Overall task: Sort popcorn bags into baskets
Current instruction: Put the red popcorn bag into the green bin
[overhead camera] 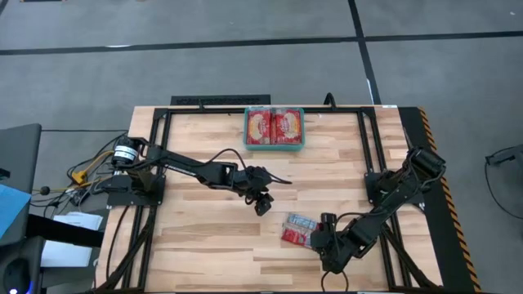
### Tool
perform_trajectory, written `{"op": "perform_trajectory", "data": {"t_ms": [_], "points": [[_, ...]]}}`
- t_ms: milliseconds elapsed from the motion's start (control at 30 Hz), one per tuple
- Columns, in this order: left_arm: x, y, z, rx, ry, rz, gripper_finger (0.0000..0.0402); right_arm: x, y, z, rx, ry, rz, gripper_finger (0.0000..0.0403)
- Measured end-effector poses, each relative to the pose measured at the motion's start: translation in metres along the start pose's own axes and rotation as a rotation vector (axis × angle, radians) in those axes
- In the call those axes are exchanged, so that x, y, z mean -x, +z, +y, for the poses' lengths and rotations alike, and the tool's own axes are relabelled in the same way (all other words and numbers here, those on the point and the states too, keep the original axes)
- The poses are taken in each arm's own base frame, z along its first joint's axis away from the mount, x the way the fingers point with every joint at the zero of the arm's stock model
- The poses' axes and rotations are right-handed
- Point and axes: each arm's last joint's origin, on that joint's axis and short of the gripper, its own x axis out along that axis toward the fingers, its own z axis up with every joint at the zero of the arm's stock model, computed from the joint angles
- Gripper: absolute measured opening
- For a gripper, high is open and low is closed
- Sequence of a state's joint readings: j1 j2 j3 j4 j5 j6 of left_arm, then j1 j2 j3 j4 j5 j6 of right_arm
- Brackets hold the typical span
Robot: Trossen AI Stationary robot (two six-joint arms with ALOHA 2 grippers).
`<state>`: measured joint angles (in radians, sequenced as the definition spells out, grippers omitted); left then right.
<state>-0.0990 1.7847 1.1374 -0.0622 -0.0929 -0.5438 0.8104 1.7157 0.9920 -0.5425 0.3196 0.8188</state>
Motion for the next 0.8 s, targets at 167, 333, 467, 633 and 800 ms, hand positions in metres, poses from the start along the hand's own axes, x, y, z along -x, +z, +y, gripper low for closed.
{"op": "perform_trajectory", "data": {"t_ms": [167, 333, 467, 633, 800], "points": [[0.0, 0.001, -0.001, 0.001, -0.016, -0.006, 0.0203, -0.001, 0.0, 0.001, -0.012, 0.067, 0.063, 0.0276], [0.001, 0.004, -0.006, 0.001, -0.127, -0.003, 0.0203, 0.005, 0.002, 0.0, -0.023, 0.149, 0.131, 0.0276], [0.002, 0.008, -0.014, -0.02, -0.221, -0.039, 0.0203, 0.021, 0.006, -0.005, -0.077, 0.136, 0.087, 0.0276], [0.001, 0.0, -0.031, -0.134, -0.161, -0.126, 0.0177, 0.045, 0.003, -0.011, -0.136, 0.099, 0.031, 0.0276], [-0.006, -0.009, -0.044, -0.238, -0.099, -0.205, 0.014, 0.052, -0.008, -0.012, -0.177, 0.044, 0.059, 0.0276]]}}
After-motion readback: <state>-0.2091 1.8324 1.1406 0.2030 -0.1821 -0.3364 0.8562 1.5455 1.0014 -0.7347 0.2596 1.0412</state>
